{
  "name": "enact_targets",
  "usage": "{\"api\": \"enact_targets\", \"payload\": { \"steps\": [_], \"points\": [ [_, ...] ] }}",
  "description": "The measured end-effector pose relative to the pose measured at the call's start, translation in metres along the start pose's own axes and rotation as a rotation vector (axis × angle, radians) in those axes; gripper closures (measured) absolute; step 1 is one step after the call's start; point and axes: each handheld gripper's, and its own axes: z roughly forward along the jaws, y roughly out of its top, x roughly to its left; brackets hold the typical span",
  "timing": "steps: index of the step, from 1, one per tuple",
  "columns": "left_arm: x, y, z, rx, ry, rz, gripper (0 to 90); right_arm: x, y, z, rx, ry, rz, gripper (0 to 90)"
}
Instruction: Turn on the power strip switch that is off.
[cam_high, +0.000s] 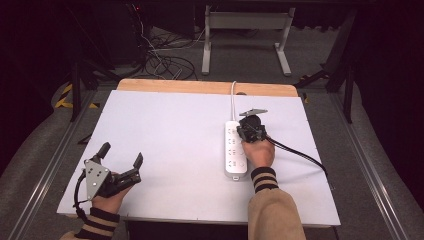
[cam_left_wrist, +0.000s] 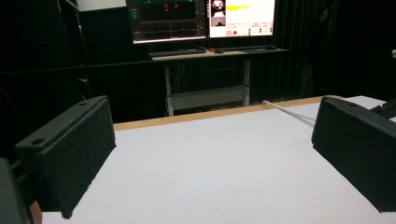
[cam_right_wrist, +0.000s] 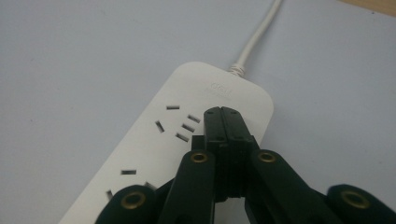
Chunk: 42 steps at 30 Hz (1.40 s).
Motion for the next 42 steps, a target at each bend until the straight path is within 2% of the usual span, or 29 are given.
{"api": "enact_targets", "payload": {
  "steps": [5, 11, 27, 28, 29, 30, 31, 32, 33, 34, 35, 40, 42],
  "points": [
    [-0.002, 0.0, 0.002, 0.002, -0.008, 0.005, 0.3, 0.001, -0.002, 0.0, -0.013, -0.007, -0.002, 90.0],
    [-0.003, 0.0, 0.003, 0.003, -0.012, 0.004, 0.3, -0.001, 0.002, -0.002, 0.006, -0.003, -0.012, 90.0],
    [-0.003, 0.0, 0.003, 0.005, -0.017, 0.008, 0.4, -0.001, 0.001, -0.004, -0.013, -0.007, -0.014, 90.0],
    [-0.002, 0.0, 0.003, 0.004, -0.016, 0.008, 0.4, -0.001, 0.002, -0.008, -0.039, -0.01, -0.03, 90.0],
    [-0.002, 0.0, 0.003, 0.004, -0.016, 0.006, 0.4, -0.001, 0.002, -0.008, -0.039, -0.01, -0.03, 90.0],
    [-0.002, -0.001, 0.004, 0.005, -0.01, -0.001, 0.4, -0.004, 0.004, -0.018, -0.091, -0.017, -0.039, 90.0],
    [-0.002, -0.001, 0.004, 0.005, -0.012, -0.003, 0.4, -0.006, 0.006, -0.024, -0.117, -0.016, -0.044, 90.0],
    [-0.002, -0.001, 0.004, 0.005, -0.012, -0.003, 0.3, -0.006, 0.006, -0.024, -0.117, -0.016, -0.044, 90.0],
    [-0.002, 0.0, 0.003, 0.006, -0.015, 0.0, 0.3, -0.007, 0.007, -0.029, -0.141, -0.014, -0.041, 90.0],
    [-0.003, 0.0, 0.003, 0.003, -0.014, 0.006, 0.4, -0.012, 0.01, -0.044, -0.192, -0.012, -0.046, 90.0],
    [-0.003, 0.0, 0.003, 0.003, -0.014, 0.006, 0.4, -0.012, 0.01, -0.044, -0.192, -0.012, -0.046, 90.0],
    [-0.004, -0.001, 0.004, 0.004, -0.018, -0.001, 0.4, -0.026, 0.012, -0.086, -0.338, -0.017, -0.05, 90.0],
    [-0.004, -0.001, 0.004, 0.003, -0.014, -0.004, 0.4, -0.03, 0.011, -0.101, -0.403, -0.001, -0.03, 90.0]
  ]
}}
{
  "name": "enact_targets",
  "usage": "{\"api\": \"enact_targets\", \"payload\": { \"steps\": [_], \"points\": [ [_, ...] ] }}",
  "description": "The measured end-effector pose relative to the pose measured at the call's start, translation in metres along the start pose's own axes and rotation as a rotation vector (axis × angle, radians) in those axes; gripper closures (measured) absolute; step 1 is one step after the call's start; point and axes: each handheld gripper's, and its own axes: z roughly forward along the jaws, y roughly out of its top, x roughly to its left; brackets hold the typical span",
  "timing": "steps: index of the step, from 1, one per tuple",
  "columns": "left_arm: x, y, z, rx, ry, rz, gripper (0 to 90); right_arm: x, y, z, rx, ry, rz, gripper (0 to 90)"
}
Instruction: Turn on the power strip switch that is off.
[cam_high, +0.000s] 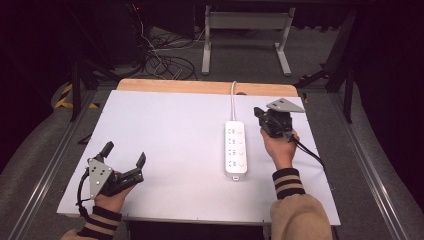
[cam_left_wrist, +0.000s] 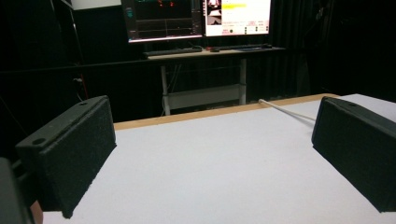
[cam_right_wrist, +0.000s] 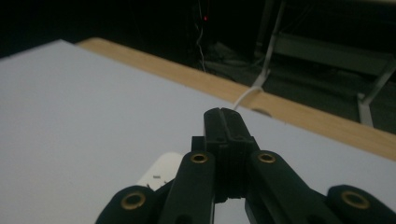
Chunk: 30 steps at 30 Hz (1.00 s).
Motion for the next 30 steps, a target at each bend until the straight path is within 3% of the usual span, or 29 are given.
{"api": "enact_targets", "payload": {
  "steps": [7, 14, 16, 19, 21, 25, 30],
  "points": [
    [0.002, 0.0, -0.001, -0.003, 0.015, -0.001, 0.4, -0.006, -0.003, -0.065, -0.199, 0.031, -0.032, 90.0],
    [0.0, 0.0, 0.0, -0.003, 0.024, 0.002, 0.4, -0.004, -0.039, -0.119, -0.345, 0.015, -0.059, 90.0],
    [0.0, 0.0, 0.001, 0.0, 0.023, 0.007, 0.4, -0.007, -0.053, -0.132, -0.416, 0.004, -0.046, 90.0],
    [0.0, 0.001, 0.0, -0.007, 0.02, 0.009, 0.4, -0.012, -0.062, -0.14, -0.458, -0.019, -0.082, 90.0],
    [0.001, 0.002, -0.002, -0.017, 0.024, 0.008, 0.4, -0.017, -0.067, -0.145, -0.494, -0.038, -0.063, 90.0],
    [0.003, 0.002, -0.002, -0.018, 0.027, -0.004, 0.4, -0.022, -0.075, -0.141, -0.478, -0.039, -0.035, 90.0],
    [0.003, 0.002, -0.003, -0.015, 0.023, 0.003, 0.4, -0.019, -0.081, -0.131, -0.45, -0.033, -0.045, 90.0]
  ]
}}
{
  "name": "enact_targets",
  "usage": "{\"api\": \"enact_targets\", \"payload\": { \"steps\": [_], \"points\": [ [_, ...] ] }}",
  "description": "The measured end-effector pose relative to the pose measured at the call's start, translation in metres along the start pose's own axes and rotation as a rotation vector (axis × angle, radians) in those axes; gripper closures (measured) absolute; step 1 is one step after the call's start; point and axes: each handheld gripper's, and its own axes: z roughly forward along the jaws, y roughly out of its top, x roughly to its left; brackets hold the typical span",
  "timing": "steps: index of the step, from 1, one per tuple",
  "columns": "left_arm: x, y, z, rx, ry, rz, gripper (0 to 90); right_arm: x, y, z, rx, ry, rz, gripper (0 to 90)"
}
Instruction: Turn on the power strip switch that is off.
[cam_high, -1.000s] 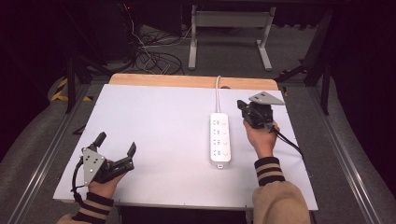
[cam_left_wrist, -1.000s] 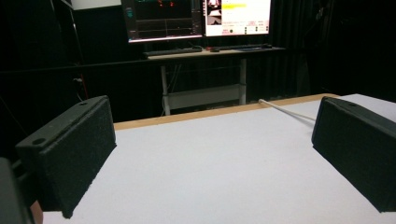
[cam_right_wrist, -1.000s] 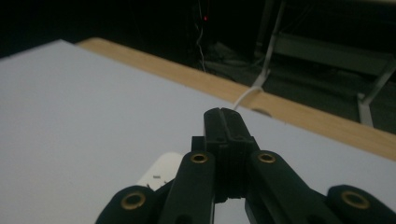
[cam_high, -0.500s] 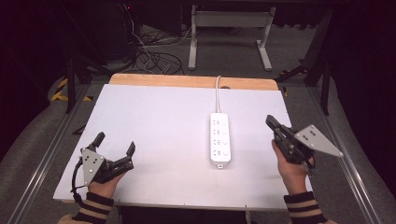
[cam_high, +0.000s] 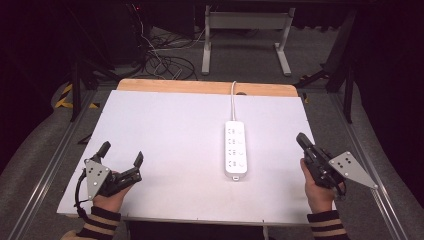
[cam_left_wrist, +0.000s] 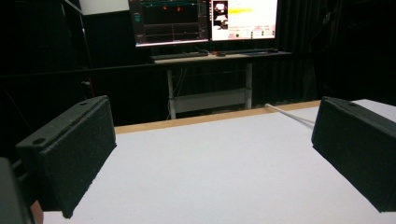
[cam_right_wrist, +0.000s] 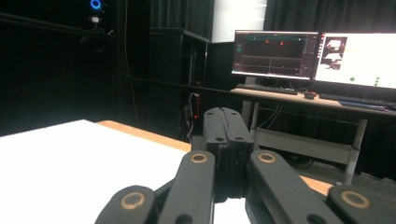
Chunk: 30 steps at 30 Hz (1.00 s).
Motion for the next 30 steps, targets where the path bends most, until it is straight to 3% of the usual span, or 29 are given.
{"api": "enact_targets", "payload": {
  "steps": [16, 17, 19, 21, 24, 26, 30],
  "points": [
    [0.0, 0.0, 0.001, 0.002, -0.002, 0.0, 0.4, 0.006, -0.004, 0.007, 0.0, 0.009, -0.007, 90.0],
    [0.0, 0.0, 0.001, 0.002, -0.002, 0.002, 0.4, 0.007, -0.004, 0.008, -0.003, 0.009, -0.007, 85.3],
    [0.0, 0.0, 0.001, 0.003, 0.0, 0.003, 0.4, 0.007, -0.005, 0.011, -0.001, -0.002, 0.0, 57.8],
    [0.0, -0.001, 0.001, 0.004, -0.001, 0.0, 0.3, 0.006, -0.006, 0.016, 0.014, -0.053, 0.015, 40.7],
    [-0.001, 0.0, 0.0, 0.002, -0.002, 0.005, 0.3, 0.005, -0.008, 0.019, 0.027, -0.08, 0.051, 27.2],
    [0.0, -0.001, 0.0, 0.002, 0.0, 0.004, 0.3, 0.005, -0.008, 0.021, 0.044, -0.09, 0.067, 22.7],
    [0.0, 0.0, 0.0, 0.002, -0.002, 0.005, 0.2, 0.004, -0.008, 0.022, 0.06, -0.074, 0.063, 13.7]
  ]
}}
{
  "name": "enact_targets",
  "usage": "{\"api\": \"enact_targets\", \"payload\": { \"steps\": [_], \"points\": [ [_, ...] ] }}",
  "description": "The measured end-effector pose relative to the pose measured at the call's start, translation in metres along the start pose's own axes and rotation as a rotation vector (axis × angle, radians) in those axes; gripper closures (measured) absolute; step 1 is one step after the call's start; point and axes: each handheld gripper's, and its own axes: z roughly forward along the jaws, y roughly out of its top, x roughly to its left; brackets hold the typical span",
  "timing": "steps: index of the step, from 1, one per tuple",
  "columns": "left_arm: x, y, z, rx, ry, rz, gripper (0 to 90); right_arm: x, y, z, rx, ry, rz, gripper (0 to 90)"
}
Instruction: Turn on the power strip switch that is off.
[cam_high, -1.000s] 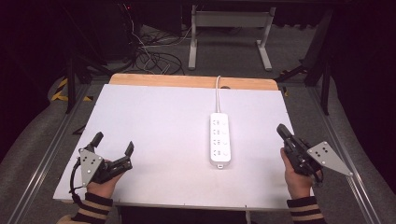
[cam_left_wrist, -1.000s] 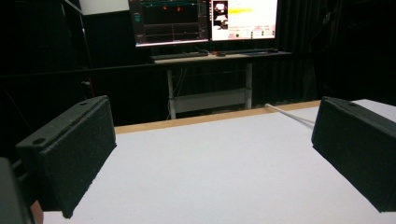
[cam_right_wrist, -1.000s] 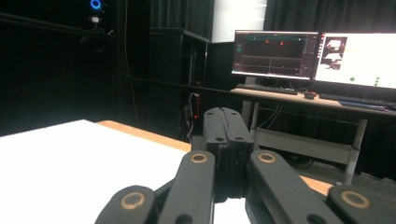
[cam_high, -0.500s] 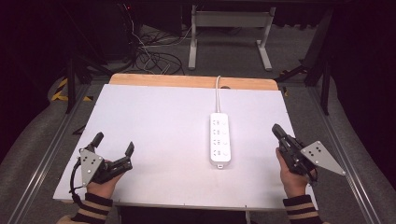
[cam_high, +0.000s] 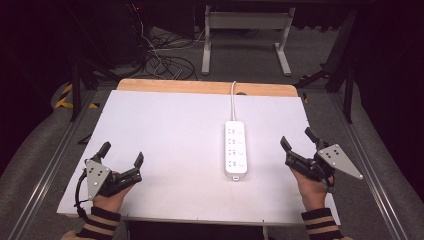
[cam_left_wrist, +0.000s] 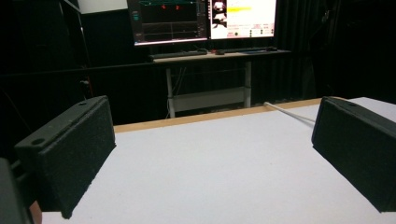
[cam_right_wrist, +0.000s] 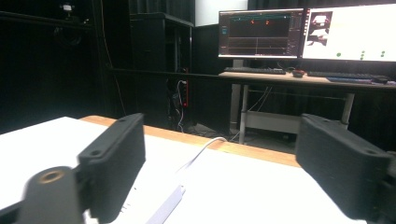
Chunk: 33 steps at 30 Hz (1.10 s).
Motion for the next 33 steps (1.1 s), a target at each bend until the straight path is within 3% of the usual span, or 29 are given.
{"api": "enact_targets", "payload": {
  "steps": [8, 33],
  "points": [
    [-0.0002, -0.0002, 0.0005, 0.002, 0.001, -0.003, 0.1, 0.0003, -0.0014, 0.0031, 0.006, -0.01, -0.011, 6.2],
    [0.0003, -0.0003, 0.0003, 0.004, 0.002, -0.006, 0.1, 0.0035, -0.0065, 0.0072, 0.039, 0.035, -0.008, 7.8]
  ]
}}
